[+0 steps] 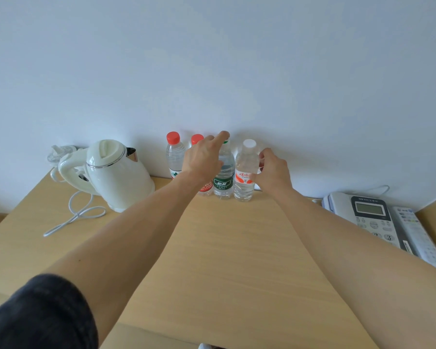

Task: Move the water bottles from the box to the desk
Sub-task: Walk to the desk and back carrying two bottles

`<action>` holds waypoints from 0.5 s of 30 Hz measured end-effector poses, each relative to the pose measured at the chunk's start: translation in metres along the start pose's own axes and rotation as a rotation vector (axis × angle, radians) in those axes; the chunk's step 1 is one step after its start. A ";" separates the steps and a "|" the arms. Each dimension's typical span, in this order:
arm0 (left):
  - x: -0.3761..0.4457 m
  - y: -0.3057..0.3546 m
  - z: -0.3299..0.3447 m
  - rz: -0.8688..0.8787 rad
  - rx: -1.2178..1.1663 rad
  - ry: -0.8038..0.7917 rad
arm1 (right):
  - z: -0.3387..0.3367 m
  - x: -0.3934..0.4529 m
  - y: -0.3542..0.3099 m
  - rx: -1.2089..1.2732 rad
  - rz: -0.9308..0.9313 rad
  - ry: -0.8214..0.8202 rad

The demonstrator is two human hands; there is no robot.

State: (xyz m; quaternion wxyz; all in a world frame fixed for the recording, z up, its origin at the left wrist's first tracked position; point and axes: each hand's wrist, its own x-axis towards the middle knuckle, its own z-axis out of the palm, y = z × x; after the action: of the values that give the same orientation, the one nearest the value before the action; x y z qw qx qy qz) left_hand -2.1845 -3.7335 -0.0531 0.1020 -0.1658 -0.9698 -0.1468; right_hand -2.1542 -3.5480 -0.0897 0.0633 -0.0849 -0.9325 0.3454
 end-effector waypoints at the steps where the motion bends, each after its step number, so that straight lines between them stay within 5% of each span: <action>1: -0.001 0.001 -0.001 -0.003 -0.001 -0.004 | -0.001 0.000 0.001 0.006 -0.003 -0.001; 15: -0.009 0.009 -0.012 -0.046 0.111 0.068 | -0.015 -0.011 -0.003 -0.075 0.038 -0.013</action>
State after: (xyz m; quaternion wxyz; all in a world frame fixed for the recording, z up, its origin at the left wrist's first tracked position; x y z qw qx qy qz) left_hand -2.1712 -3.7323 -0.0417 0.1404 -0.1324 -0.9760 -0.1006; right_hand -2.1413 -3.5428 -0.0766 0.0473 -0.1024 -0.9433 0.3121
